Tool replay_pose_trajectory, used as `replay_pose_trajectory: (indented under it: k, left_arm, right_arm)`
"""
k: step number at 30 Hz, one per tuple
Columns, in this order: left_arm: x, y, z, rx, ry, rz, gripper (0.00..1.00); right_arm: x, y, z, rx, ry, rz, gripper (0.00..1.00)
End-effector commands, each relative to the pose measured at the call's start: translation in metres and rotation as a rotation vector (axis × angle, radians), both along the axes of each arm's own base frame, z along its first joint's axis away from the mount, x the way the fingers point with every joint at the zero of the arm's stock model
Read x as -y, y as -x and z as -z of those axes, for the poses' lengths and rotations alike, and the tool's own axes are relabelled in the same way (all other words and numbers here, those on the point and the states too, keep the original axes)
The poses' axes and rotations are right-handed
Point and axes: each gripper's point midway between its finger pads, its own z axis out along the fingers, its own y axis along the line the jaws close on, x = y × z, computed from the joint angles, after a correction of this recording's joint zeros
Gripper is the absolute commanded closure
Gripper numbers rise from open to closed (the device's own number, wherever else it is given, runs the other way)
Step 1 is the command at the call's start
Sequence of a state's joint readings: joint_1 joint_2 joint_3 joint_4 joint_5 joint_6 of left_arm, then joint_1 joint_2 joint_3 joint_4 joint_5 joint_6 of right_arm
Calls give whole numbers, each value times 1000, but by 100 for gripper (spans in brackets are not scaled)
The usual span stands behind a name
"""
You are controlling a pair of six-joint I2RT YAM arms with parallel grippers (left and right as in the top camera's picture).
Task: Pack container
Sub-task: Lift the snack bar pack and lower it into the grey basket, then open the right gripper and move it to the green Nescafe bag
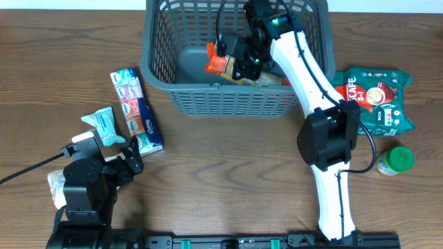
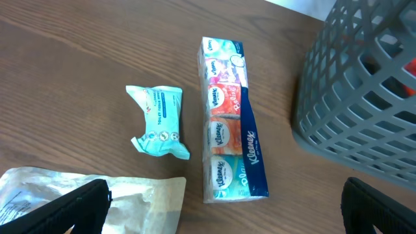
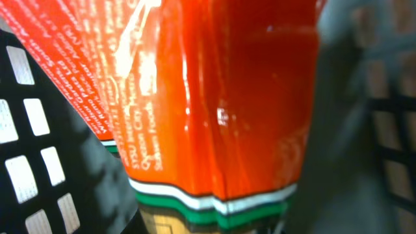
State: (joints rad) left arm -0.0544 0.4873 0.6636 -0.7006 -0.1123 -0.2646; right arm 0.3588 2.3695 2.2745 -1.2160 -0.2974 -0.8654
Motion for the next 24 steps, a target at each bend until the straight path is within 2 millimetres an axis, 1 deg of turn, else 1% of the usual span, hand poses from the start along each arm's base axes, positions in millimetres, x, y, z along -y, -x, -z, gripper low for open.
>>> replay_pose_trajectory:
  k: [1,2,3,4,5,6,7,9,11,12,13,15,16,18,19,20,22,23,24]
  left_arm:
    - [-1,0,-9,18,-12,-3,1]
    - [-1,0,-9,18,-12,-3,1]
    - [-1,0,-9,18,-12,-3,1]
    - [-1,0,-9,18,-13,-3,1]
    - [-1,0,-9,18,-13,-3,1]
    - [-1,0,-9,18,-13,-3,1]
    - [-1,0,-9,18,-12,-3,1]
    - [-1,0,-9,18,-13,-2,1]
    - [-1,0,-9,18,-13,-3,1]
    - [-1,0,-9,18,-13,-2,2]
    - [-1,0,-9,18,-13,-3,1]
    - [-1,0,-9,18,-13,-3,1]
    - [-1,0,-9,18,-13,-2,1]
    - [-1,0,-9,18,-13,-2,1]
    - [-1,0,-9,18,-13,-2,1]
    - [-1,0,-9,18,-13,-2,1]
    - [-1,0,-9,18,-13,-3,1]
    - [-1,0,-9,18,-13,-2,1]
    - [-1,0,-9,18,-13,-2,1]
  right_arm:
    - [-3,-1,-22,29,-24,14,61]
    - [-4,-1,-24,24,-32,35,34]
    - [-5,0,-28,18,-45,50,16]
    - [-7,1,-34,15,-65,64,7]
    - [-9,2,-41,18,-83,67,5]
    - [-13,5,-53,27,-116,60,2]
    - [-16,6,-63,39,-144,52,1]
    - [-21,0,-97,100,-221,97,1]
    - [-14,-12,-135,175,-271,222,1]
    - [-6,-17,-156,211,-293,307,1]
    - [8,-21,-179,247,-316,412,1]
    - [36,-20,-212,280,-340,565,1]
    - [56,-15,-229,291,-350,649,1]
    - [96,-2,-255,288,-377,809,3]
    - [125,8,-267,271,-400,921,5]
    - [145,16,-273,254,-413,1000,7]
    - [197,35,-277,199,-429,1209,11]
    - [229,48,-273,157,-428,1339,10]
    - [252,60,-268,117,-419,1430,9]
